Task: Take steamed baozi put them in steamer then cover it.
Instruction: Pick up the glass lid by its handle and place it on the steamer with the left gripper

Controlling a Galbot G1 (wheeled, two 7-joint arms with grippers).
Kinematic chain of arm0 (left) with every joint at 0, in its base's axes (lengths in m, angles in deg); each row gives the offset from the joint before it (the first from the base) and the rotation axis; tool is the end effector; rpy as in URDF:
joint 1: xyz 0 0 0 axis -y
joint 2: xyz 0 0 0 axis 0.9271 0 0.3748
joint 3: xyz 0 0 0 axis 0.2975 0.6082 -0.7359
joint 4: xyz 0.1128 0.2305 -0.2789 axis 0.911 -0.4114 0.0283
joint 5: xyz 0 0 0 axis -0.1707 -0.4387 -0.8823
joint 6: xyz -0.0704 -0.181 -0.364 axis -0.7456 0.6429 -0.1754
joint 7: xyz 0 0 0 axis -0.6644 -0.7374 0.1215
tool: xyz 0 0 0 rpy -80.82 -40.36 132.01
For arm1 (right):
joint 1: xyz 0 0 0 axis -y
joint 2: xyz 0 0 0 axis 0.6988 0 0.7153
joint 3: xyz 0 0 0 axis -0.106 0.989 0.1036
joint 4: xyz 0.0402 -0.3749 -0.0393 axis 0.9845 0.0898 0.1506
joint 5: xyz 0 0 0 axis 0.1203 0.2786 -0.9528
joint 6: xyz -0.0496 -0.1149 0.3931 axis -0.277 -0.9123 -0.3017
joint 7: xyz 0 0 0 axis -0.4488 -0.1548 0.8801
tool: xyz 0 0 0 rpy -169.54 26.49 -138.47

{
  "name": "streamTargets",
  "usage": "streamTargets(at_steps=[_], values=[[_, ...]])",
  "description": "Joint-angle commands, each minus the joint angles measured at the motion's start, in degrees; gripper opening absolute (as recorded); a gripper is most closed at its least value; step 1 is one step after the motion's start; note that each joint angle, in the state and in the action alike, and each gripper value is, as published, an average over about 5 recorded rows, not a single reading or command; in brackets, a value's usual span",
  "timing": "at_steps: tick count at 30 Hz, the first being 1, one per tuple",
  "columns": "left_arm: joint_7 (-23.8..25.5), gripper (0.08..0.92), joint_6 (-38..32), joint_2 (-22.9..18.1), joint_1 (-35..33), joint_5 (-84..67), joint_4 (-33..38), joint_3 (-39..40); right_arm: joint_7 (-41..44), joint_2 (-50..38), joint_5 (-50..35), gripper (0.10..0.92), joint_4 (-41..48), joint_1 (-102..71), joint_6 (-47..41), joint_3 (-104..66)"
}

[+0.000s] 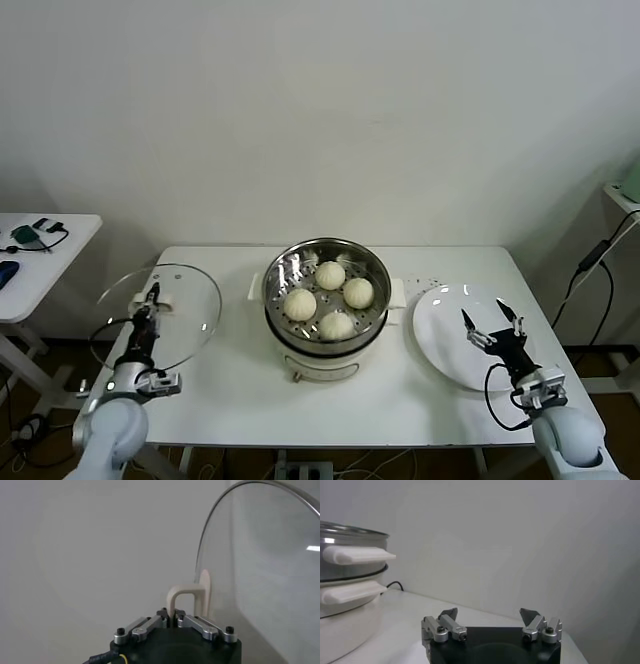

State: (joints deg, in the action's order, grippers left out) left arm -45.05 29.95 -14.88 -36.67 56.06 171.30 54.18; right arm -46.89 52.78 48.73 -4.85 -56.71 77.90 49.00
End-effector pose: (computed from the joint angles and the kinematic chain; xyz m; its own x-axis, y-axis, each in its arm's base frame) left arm 0.3234 0.1462 -0.3605 -0.9824 -0.1712 -0.0748 -0.0492 -0.1492 0.9876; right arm 0.3359 -0.2212 -0.4209 -0.9807 -0.1484 0.1271 -0.1699 0.9690 -0.1795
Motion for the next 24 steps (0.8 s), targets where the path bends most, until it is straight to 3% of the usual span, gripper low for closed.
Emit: streamTargets(at_steps=[1,6,10,17,24], values=[[5.3,0.15,19.7,10.7,-6.3,-6.1,24.6,6.9,-0.1,0.0,0.9,0.823,1.7,1.6,0.0,0.7],[8.3,0.15,26.0,15.2,1.0,-5.9,26.3,17.3,-0.2,0.0,1.8,0.823,2.7,2.8,0.0,1.7],[13.1,0.15,30.4,14.9,9.7,-4.3,25.2,28.4,-0.3,0.0,2.5,0.823,3.8,3.8,0.0,2.4],[24.7,0.15,34.1,5.1,24.2,5.2,18.5,41.5,-0.4,0.2,3.7,0.823,5.2,5.2,0.1,2.9],[28.2,0.15,34.3,-6.7,26.9,11.6,11.8,45.0,-0.4,0.0,4.7,0.823,6.0,5.3,0.5,2.3]])
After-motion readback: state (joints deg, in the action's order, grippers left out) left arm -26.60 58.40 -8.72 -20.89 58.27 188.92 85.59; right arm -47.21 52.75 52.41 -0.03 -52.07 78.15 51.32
